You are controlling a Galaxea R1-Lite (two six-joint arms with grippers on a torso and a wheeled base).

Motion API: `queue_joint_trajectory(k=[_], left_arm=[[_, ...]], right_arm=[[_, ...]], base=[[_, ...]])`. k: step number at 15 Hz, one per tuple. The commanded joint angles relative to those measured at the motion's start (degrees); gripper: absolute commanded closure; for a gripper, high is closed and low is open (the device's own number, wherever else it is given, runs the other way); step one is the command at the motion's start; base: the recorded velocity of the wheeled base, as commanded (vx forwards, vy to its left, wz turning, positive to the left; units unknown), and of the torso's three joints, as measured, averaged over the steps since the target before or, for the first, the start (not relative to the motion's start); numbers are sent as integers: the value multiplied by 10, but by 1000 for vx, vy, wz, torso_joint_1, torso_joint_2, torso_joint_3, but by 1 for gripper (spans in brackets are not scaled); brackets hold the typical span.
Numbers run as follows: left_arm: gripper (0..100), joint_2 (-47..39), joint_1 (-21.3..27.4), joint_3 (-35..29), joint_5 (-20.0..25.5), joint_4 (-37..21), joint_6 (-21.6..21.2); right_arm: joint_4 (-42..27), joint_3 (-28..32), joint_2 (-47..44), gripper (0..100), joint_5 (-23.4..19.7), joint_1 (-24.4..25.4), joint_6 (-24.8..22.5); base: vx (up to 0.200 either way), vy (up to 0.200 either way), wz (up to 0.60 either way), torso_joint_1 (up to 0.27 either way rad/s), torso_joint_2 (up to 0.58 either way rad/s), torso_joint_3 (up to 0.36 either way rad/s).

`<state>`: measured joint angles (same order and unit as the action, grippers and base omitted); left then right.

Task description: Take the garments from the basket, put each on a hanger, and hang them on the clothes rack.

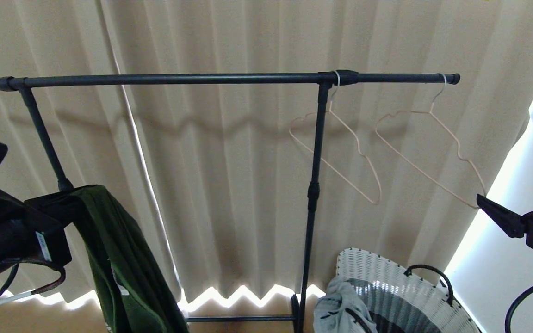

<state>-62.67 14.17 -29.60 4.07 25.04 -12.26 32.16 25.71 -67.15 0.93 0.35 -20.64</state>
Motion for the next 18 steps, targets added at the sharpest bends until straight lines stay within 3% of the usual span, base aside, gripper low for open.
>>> queue_joint_trajectory(k=[1,7,11,14,18], left_arm=[[100,4,1,1,0,0,0],[100,7,0,0,0,-1,2],[100,6,0,-1,0,-1,2],[100,4,1,5,1,0,0],[100,6,12,23,26,1,0]], right_arm=[[0,0,3,0,0,-1,0],[-3,3,11,0,-2,-14,1],[-3,2,14,0,-2,-14,1],[-4,4,32,0,-4,-14,4],[-37,43,35,0,-6,-14,30]], base=[[0,0,0,0,0,0],[0,0,0,0,0,0],[200,0,0,-10,0,4],[0,0,0,0,0,0],[0,0,0,0,0,0]])
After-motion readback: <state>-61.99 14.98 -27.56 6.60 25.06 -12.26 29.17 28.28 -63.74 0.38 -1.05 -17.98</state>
